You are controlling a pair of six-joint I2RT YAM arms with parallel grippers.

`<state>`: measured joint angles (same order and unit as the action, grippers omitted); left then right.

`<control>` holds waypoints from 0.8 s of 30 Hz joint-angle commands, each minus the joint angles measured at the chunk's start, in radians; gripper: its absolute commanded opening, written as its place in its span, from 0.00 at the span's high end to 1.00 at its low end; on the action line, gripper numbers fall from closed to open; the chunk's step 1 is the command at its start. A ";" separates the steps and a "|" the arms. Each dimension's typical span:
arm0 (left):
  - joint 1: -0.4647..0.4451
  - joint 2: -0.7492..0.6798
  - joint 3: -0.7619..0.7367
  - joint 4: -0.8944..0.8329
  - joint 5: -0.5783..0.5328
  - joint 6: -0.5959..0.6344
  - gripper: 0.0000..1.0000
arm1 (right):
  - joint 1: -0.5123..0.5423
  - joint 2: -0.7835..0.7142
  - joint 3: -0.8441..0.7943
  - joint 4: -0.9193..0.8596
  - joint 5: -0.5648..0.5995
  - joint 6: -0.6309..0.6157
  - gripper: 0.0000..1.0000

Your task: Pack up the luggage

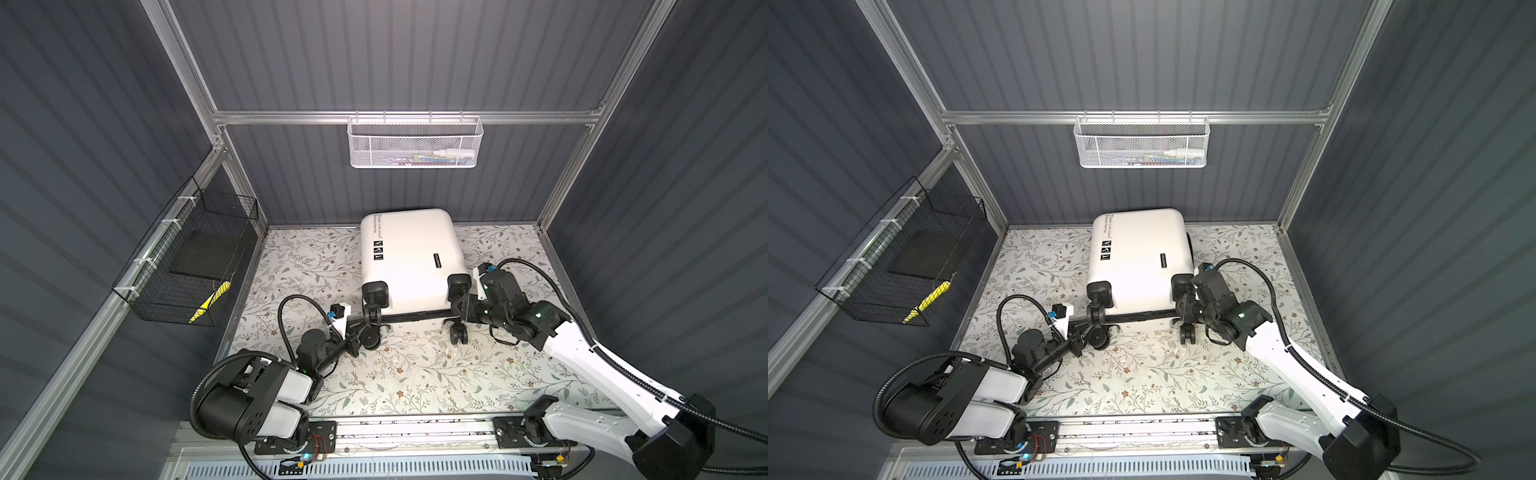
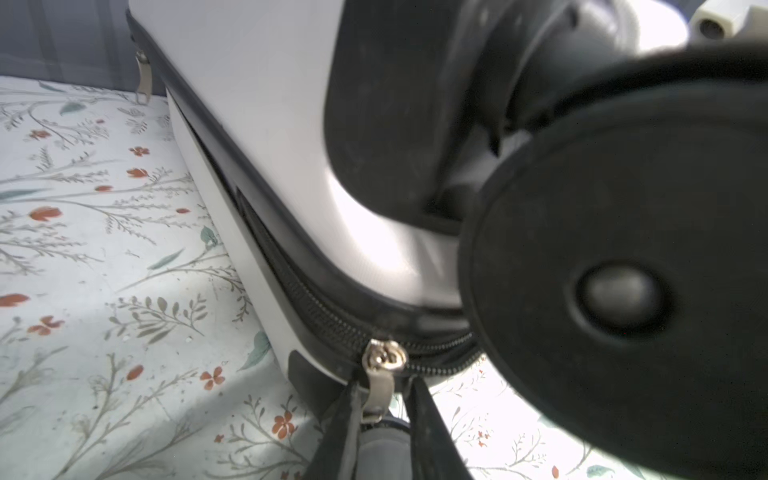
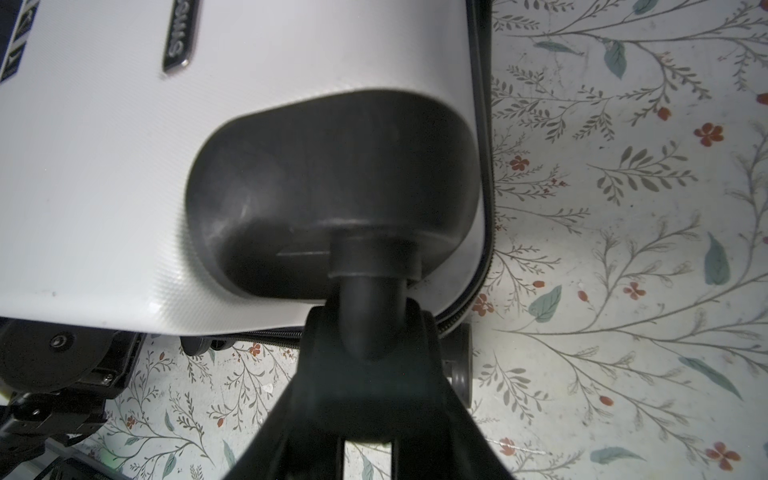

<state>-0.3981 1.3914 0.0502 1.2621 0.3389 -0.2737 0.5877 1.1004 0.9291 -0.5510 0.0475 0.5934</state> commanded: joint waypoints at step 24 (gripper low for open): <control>0.007 -0.022 0.035 -0.096 -0.059 0.037 0.45 | 0.003 0.013 -0.011 0.001 -0.034 -0.006 0.88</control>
<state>-0.3973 1.3354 0.0536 1.1000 0.2623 -0.2623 0.5877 1.1042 0.9291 -0.5468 0.0441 0.5941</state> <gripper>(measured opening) 0.548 0.411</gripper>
